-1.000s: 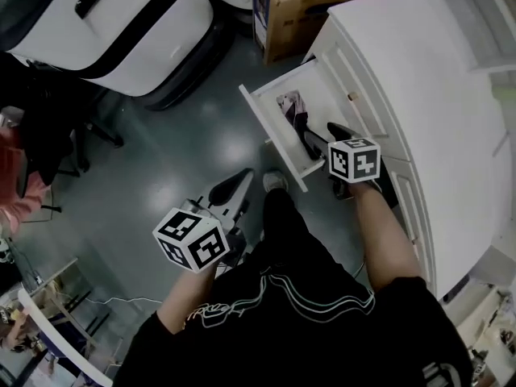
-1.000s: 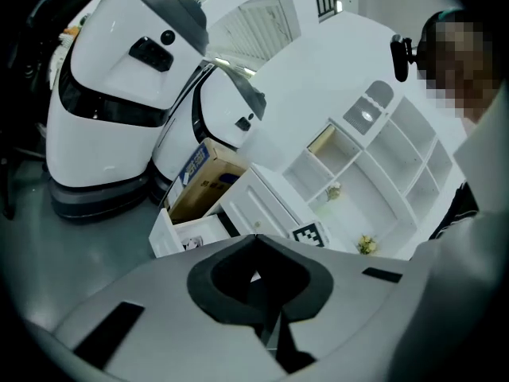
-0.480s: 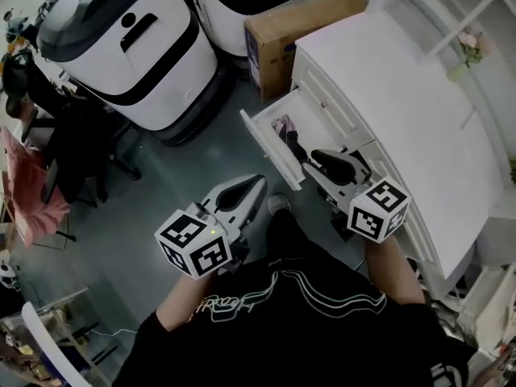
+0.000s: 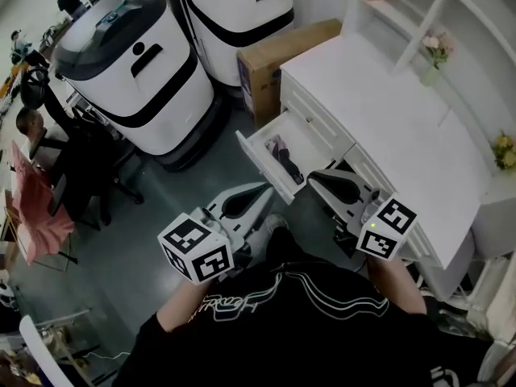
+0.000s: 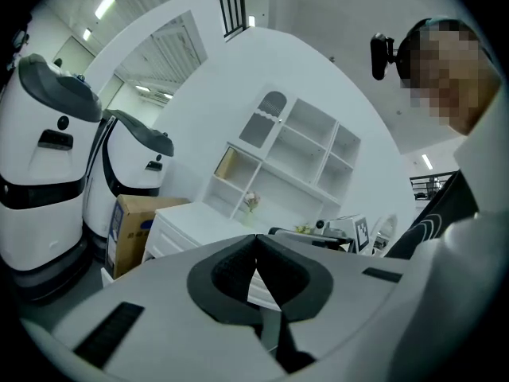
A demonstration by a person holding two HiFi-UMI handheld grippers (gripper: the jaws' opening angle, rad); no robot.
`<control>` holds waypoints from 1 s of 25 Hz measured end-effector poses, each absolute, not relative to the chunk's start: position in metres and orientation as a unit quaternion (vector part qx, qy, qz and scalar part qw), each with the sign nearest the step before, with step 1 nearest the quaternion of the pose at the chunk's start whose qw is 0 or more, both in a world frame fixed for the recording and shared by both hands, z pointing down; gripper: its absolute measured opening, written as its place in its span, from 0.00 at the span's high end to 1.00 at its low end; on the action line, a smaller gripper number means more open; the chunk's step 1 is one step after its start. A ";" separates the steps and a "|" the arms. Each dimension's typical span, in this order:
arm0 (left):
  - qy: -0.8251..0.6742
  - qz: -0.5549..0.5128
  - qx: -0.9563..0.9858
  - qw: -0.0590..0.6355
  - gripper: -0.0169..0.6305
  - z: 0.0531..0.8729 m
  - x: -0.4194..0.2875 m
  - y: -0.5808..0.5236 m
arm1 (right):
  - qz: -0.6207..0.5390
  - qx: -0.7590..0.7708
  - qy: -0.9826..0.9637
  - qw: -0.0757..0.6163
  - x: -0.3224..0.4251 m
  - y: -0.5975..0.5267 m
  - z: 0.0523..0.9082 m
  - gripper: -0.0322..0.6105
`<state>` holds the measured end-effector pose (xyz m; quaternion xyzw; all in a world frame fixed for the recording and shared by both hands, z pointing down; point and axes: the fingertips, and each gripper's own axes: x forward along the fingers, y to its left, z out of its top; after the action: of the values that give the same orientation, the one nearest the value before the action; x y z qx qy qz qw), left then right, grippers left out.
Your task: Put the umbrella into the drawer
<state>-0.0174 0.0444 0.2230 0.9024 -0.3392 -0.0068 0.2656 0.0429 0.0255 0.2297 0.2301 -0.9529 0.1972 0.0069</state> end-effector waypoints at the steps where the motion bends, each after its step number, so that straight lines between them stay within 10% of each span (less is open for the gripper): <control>1: -0.336 -0.008 0.904 0.265 0.95 0.223 -0.013 0.048 | 0.200 0.231 -0.952 0.008 0.045 0.030 0.232 0.87; 25: -0.332 -0.003 0.910 0.249 0.95 0.219 -0.003 0.047 | 0.209 0.264 -0.941 -0.011 0.059 0.033 0.234 0.88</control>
<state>-0.0031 0.0471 0.2185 0.9099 -0.3315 -0.0031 0.2495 0.0589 0.0327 0.2340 0.2645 -0.9413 0.2093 -0.0115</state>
